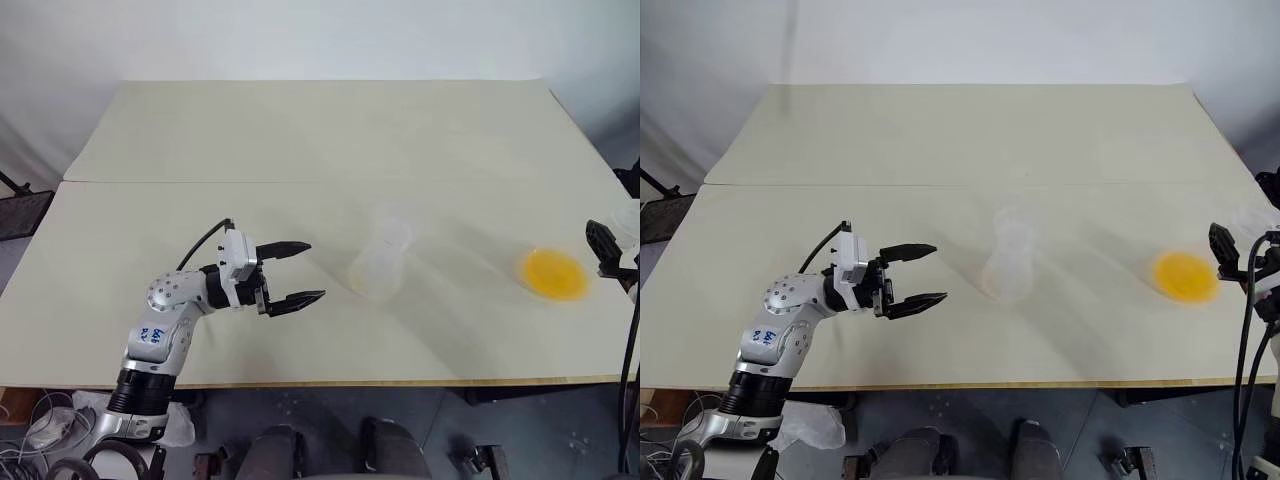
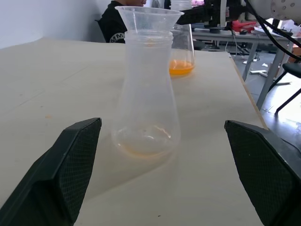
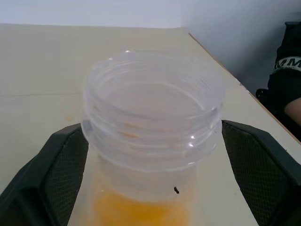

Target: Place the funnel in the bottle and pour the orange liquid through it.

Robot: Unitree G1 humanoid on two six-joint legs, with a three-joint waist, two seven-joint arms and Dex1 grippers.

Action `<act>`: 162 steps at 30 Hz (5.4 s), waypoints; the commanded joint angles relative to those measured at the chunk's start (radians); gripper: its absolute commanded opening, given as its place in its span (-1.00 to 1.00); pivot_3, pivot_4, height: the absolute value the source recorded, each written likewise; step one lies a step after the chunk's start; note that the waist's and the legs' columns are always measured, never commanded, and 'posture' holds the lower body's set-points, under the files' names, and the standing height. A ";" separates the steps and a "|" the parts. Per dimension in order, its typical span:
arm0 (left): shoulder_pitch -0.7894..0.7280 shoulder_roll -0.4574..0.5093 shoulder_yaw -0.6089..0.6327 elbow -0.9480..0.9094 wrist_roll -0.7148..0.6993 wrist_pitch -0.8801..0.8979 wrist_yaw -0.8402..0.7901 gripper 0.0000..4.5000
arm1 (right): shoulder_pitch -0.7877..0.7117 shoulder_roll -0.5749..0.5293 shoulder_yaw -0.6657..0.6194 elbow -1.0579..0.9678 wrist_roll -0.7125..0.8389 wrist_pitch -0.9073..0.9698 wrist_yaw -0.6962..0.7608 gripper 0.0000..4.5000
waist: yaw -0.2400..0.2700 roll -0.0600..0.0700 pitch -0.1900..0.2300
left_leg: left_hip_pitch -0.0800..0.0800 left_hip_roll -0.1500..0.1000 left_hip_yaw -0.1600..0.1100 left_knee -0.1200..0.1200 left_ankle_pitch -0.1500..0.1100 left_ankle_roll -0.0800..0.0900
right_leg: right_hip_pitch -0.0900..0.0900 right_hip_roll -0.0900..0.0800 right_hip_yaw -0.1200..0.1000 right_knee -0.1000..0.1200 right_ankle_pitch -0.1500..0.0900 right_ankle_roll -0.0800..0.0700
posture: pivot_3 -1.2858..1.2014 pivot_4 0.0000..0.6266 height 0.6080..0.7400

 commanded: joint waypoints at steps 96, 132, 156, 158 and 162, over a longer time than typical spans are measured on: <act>-0.421 -0.088 -0.001 0.577 0.044 -0.259 -0.378 1.00 | -0.300 -0.240 0.842 -0.622 -1.295 -0.210 0.180 0.09 | -0.002 0.003 0.002 | -0.017 -0.001 -0.005 0.004 0.001 0.000 | -0.010 0.000 -0.011 -0.004 0.002 0.004 | 0.03 -0.52 1.00; -0.497 -0.053 0.021 0.565 0.032 -0.193 -0.366 1.00 | -0.319 -0.181 0.760 -0.566 -1.391 -0.417 0.198 0.09 | -0.003 0.003 0.002 | -0.016 -0.001 -0.006 0.005 0.001 0.000 | -0.010 0.000 -0.010 -0.001 0.002 0.004 | 0.03 -0.52 1.00; -0.502 -0.049 0.025 0.581 0.034 -0.195 -0.368 1.00 | -0.313 -0.187 0.733 -0.539 -1.410 -0.499 0.191 0.09 | -0.003 0.003 0.002 | -0.016 -0.001 -0.006 0.005 0.001 0.000 | -0.010 0.000 -0.010 -0.001 0.002 0.004 | 0.03 -0.52 1.00; -0.503 -0.049 0.025 0.583 0.034 -0.196 -0.368 1.00 | -0.312 -0.188 0.730 -0.538 -1.409 -0.507 0.192 0.09 | -0.003 0.003 0.002 | -0.016 -0.001 -0.006 0.005 0.001 0.000 | -0.010 0.000 -0.010 -0.001 0.002 0.004 | 0.03 -0.52 1.00; -0.504 -0.049 0.025 0.584 0.035 -0.198 -0.368 1.00 | -0.310 -0.186 0.726 -0.537 -1.410 -0.518 0.192 0.09 | -0.003 0.003 0.002 | -0.016 -0.001 -0.006 0.006 0.001 0.000 | -0.010 0.000 -0.010 -0.001 0.002 0.004 | 0.03 -0.52 1.00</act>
